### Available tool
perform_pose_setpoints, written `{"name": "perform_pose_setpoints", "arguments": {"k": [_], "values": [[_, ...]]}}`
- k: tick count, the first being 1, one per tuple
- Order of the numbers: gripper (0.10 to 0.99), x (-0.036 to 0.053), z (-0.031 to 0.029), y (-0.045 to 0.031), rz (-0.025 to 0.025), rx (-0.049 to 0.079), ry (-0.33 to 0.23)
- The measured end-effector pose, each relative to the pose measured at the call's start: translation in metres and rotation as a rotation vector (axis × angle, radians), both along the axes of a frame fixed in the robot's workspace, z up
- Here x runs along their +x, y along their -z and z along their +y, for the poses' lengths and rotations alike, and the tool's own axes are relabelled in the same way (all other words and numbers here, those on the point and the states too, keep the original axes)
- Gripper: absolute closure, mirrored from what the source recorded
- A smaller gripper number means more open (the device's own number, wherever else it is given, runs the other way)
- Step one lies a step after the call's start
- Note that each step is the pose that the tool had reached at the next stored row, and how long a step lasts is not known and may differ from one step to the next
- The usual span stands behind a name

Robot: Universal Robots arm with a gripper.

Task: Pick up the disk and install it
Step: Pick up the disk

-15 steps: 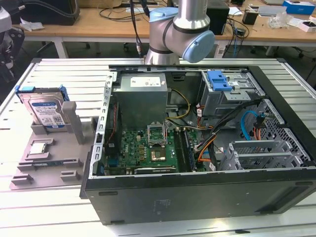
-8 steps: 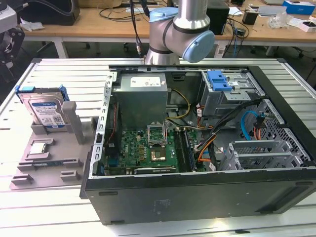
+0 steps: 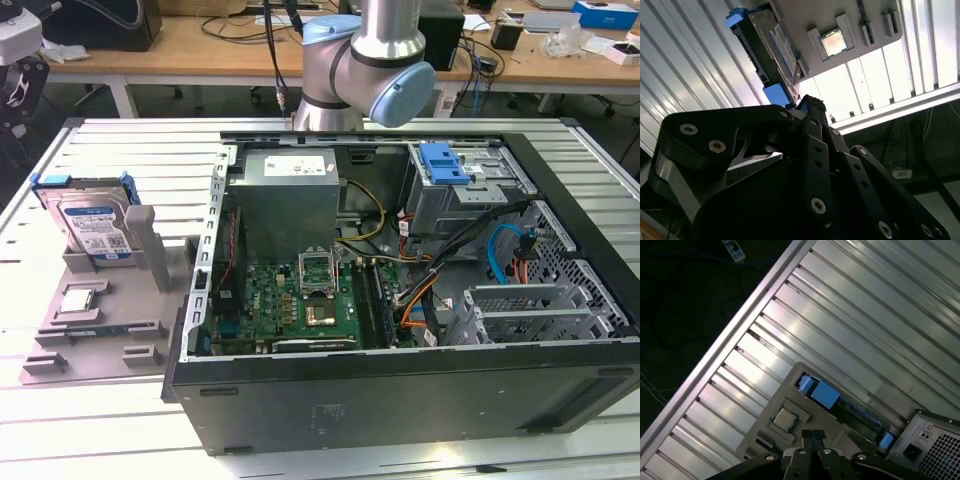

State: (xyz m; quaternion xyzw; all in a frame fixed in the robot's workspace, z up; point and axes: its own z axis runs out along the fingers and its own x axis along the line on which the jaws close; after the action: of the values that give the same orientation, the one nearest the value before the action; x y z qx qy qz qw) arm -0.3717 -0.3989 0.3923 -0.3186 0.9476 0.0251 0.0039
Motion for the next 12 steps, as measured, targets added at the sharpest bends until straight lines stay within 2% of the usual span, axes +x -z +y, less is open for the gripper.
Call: {"name": "perform_pose_setpoints", "arguments": {"k": [12], "values": [[0.98, 0.0, 0.0, 0.0, 0.0, 0.0, -0.151]]}}
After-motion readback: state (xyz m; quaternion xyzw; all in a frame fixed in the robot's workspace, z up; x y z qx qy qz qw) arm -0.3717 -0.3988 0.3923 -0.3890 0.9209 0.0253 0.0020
